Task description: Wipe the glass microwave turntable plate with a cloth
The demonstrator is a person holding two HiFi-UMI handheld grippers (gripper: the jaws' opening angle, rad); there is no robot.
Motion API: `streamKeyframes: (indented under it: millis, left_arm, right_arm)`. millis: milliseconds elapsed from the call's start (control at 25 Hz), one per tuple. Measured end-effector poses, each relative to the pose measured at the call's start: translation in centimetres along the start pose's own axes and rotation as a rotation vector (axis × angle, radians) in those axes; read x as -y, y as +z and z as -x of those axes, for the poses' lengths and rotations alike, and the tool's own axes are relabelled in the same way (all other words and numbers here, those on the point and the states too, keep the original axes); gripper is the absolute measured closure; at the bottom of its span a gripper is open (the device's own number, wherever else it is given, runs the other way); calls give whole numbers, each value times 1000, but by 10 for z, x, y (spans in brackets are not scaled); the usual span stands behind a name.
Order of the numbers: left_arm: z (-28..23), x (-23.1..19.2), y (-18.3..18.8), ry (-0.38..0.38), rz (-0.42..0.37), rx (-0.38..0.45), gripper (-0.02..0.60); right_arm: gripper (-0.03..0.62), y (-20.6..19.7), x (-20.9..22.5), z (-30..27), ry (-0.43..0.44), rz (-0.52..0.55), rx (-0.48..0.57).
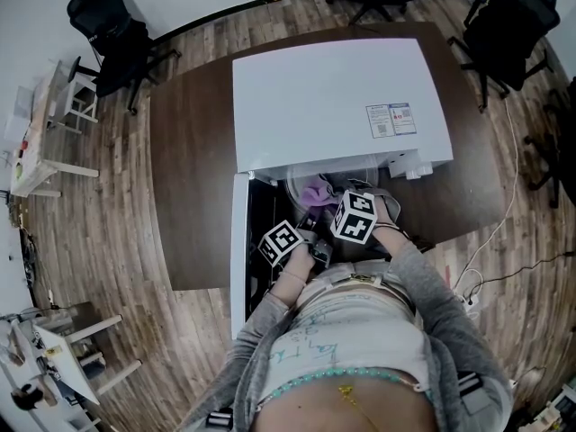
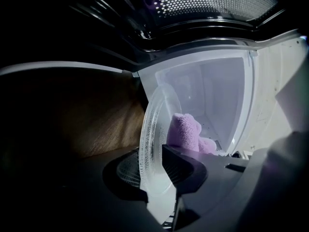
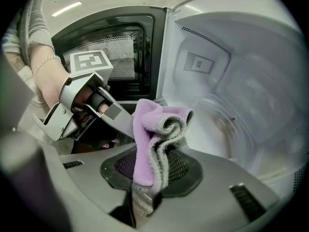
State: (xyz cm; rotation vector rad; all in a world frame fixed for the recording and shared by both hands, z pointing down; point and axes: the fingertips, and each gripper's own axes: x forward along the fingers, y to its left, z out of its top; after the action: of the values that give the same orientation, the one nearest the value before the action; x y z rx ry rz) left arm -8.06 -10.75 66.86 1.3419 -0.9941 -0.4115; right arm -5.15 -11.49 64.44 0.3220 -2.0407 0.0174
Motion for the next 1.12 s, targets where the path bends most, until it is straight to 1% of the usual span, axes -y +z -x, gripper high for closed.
streamKeyframes:
  millis: [520, 760, 1120]
  left_arm:
    - [1, 2, -1, 1, -11, -1, 485]
    - [0, 2, 0, 2, -21, 2, 485]
    - [2, 4, 1, -4, -23, 5, 486]
  right_arm:
    - [480, 44, 15, -17, -22, 48, 38]
    - [479, 55, 26, -21, -29, 38, 60]
    - [479, 66, 46, -24, -89, 36, 83]
